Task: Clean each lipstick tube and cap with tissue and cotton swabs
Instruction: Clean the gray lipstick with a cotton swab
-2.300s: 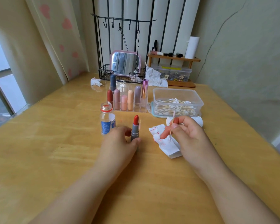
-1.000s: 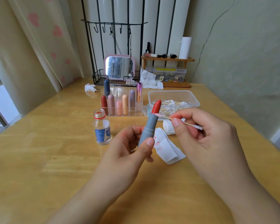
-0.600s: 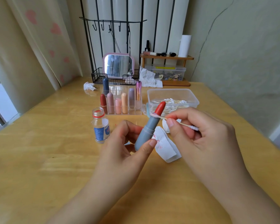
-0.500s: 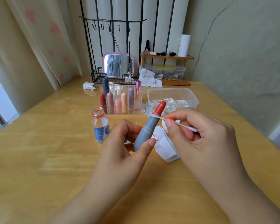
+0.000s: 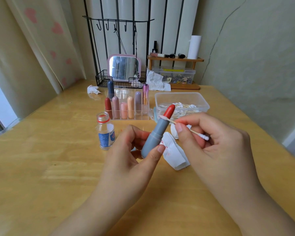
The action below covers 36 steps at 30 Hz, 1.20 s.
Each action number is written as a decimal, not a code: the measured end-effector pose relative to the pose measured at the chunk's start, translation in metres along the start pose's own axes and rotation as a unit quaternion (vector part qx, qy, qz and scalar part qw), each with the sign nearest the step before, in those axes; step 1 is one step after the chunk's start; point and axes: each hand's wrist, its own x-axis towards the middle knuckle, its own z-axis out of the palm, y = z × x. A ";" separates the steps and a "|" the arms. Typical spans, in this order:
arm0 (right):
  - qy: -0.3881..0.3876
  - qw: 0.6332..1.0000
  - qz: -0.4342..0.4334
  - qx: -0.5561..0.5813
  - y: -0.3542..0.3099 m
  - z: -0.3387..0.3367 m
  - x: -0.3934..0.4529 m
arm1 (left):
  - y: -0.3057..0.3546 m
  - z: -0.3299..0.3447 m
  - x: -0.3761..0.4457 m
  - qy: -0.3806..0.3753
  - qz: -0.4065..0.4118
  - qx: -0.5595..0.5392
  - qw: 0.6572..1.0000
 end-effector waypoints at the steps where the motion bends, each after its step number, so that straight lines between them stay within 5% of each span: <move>1: 0.004 1.000 -0.001 0.004 0.000 0.000 0.000 | 0.000 0.000 0.000 0.001 0.000 0.001 1.000; 36: 0.003 0.993 0.089 0.078 0.005 -0.007 0.001 | 0.009 0.000 -0.001 -0.010 -0.018 -0.063 0.998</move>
